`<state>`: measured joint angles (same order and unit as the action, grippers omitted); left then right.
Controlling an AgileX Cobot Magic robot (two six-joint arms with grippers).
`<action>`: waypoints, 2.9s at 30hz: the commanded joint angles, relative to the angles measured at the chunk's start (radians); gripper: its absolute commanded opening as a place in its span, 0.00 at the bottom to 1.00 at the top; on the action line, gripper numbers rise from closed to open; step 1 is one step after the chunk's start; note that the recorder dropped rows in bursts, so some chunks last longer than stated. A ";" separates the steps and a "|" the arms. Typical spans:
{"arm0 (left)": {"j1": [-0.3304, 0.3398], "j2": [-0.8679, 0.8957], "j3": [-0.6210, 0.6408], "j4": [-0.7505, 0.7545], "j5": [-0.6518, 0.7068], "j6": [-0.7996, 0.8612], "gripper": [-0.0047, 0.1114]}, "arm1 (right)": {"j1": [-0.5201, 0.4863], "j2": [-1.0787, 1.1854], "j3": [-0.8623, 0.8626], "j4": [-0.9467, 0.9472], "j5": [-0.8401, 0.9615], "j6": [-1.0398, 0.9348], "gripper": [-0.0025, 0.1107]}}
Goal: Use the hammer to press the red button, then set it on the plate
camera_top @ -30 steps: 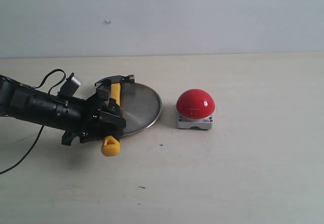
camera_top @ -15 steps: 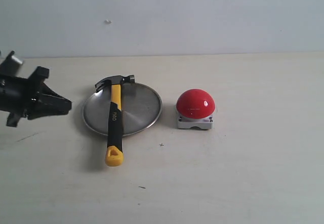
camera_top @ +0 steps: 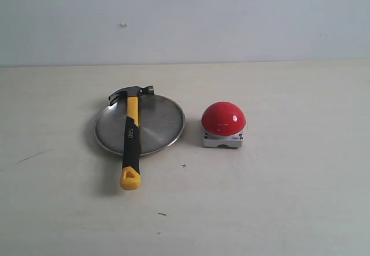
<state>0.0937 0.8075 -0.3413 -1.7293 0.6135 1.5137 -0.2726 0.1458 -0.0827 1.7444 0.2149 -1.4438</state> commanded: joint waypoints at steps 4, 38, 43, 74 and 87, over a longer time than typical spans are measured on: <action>-0.005 -0.356 0.191 -0.003 0.010 -0.054 0.04 | -0.003 -0.005 0.006 0.000 0.004 0.001 0.02; -0.005 -0.425 0.202 0.127 0.010 -0.054 0.04 | -0.003 -0.005 0.006 0.000 0.001 0.001 0.02; -0.005 -0.425 0.202 0.127 0.010 -0.054 0.04 | -0.003 -0.005 0.006 0.000 0.001 0.001 0.02; -0.139 -0.765 0.202 0.126 0.005 -0.052 0.04 | -0.003 -0.005 0.006 0.000 0.001 0.001 0.02; -0.139 -0.765 0.209 0.044 -0.247 -0.058 0.04 | -0.003 -0.005 0.006 0.000 0.001 0.001 0.02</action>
<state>-0.0403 0.0480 -0.1362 -1.6629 0.4085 1.4577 -0.2726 0.1458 -0.0827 1.7444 0.2131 -1.4438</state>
